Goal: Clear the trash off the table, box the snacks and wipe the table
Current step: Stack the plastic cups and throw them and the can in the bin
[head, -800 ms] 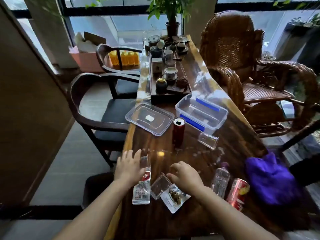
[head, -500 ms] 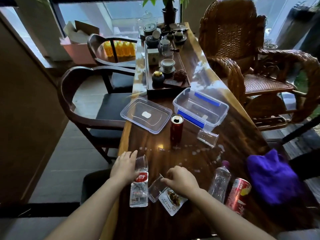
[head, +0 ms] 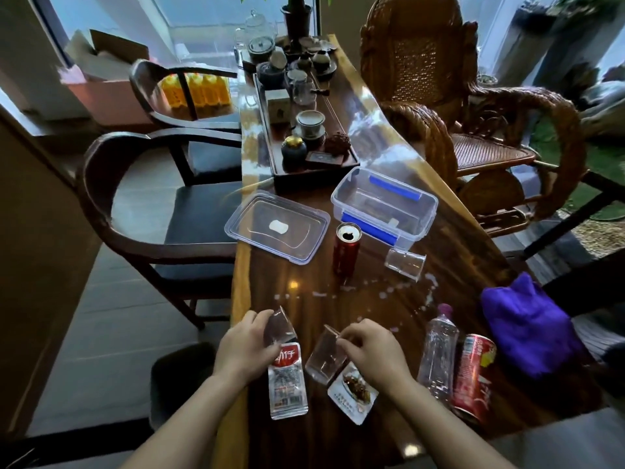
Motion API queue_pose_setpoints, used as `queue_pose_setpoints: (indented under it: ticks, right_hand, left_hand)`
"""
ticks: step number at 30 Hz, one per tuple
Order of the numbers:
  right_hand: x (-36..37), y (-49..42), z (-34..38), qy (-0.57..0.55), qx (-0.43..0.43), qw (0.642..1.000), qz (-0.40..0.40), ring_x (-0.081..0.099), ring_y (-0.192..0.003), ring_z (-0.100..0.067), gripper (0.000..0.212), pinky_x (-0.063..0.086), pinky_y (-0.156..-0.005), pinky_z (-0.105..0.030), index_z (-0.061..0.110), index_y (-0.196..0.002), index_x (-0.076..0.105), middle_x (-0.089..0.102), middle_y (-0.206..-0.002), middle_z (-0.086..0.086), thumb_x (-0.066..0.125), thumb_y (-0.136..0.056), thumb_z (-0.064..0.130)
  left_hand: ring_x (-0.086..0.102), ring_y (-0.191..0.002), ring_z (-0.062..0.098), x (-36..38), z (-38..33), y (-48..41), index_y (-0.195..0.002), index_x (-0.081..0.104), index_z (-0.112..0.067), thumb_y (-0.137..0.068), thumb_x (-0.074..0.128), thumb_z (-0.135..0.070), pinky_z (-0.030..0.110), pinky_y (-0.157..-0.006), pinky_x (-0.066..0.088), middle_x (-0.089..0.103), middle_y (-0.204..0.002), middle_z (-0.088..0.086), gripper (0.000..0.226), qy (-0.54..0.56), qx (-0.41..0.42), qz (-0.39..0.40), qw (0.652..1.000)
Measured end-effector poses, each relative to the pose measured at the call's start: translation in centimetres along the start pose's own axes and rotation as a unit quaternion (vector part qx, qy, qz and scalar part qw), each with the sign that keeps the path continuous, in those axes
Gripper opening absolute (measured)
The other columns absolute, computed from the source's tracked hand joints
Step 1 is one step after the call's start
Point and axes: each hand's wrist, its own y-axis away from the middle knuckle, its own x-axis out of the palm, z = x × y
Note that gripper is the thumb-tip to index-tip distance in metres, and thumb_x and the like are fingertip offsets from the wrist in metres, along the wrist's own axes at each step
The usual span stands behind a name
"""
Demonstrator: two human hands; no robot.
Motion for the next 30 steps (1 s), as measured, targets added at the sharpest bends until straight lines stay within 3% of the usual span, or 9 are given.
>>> queue_pose_setpoints:
  ticks: [4,10,15,20,26,30]
  right_hand:
    - [-2.1,-0.7,0.4,-0.045,-0.011,0.996,-0.08,0.06,-0.077,-0.004,0.007,0.052,-0.068,-0.029,0.029,-0.087,0.075,0.062,-0.082,0.013,0.072,-0.087,0.035]
    - [-4.6,-2.6,2.1,-0.105,-0.076,0.972,-0.196,0.063,-0.079,-0.006,0.002,0.054,-0.069,-0.035,0.026,-0.087,0.076,0.066,-0.083,0.012,0.074,-0.087,0.027]
    - [-4.2,-3.1,2.7,-0.103,-0.109,0.974,-0.17,0.063,-0.078,-0.011,0.004,0.056,-0.068,-0.041,0.026,-0.089,0.077,0.064,-0.084,0.013,0.076,-0.085,0.026]
    - [-3.3,-2.4,2.5,-0.092,-0.152,0.977,-0.116,0.063,-0.078,-0.006,0.011,0.057,-0.066,-0.031,0.023,-0.096,0.078,0.064,-0.092,0.013,0.076,-0.085,0.023]
    - [-3.0,-1.3,3.1,-0.114,-0.156,0.98,-0.049,0.052,-0.118,0.003,0.037,0.046,-0.101,-0.021,0.031,-0.138,0.055,0.053,-0.131,0.021,0.051,-0.102,0.029]
    - [-2.3,-0.5,2.3,-0.078,-0.155,0.985,0.018,0.035,-0.139,0.003,0.048,0.033,-0.114,-0.022,0.038,-0.151,0.036,0.037,-0.154,0.019,0.043,-0.103,0.039]
  left_hand:
    - [0.057,-0.095,0.005,-0.5,-0.3,0.0,-0.126,0.055,-0.029,-0.075,0.08,-0.034,0.018,-0.074,0.046,0.055,-0.105,-0.013,0.056,0.113,-0.014,0.025,0.993]
    - [0.06,-0.094,0.001,-0.7,-3.0,0.2,-0.114,0.058,-0.03,-0.073,0.085,-0.031,0.005,-0.067,0.044,0.06,-0.102,-0.016,0.05,0.169,0.014,0.027,0.985]
    - [0.058,-0.093,-0.004,-1.2,-4.4,-0.1,-0.112,0.056,-0.034,-0.07,0.086,-0.033,0.009,-0.071,0.047,0.061,-0.104,-0.018,0.052,0.199,0.032,0.006,0.98]
    - [0.064,-0.094,0.002,-0.9,-5.0,-0.5,-0.113,0.055,-0.036,-0.067,0.087,-0.037,0.027,-0.076,0.058,0.064,-0.105,-0.015,0.056,0.248,0.058,-0.019,0.967]
    - [0.064,-0.095,0.002,-1.5,-6.2,-0.9,-0.121,0.05,-0.042,-0.069,0.086,-0.038,0.025,-0.079,0.057,0.065,-0.108,-0.014,0.063,0.268,0.079,-0.043,0.959]
    - [0.066,-0.096,0.003,-0.9,-6.5,-1.3,-0.122,0.053,-0.043,-0.063,0.077,-0.061,0.031,-0.081,0.059,0.067,-0.106,-0.015,0.066,0.283,0.083,-0.038,0.955]
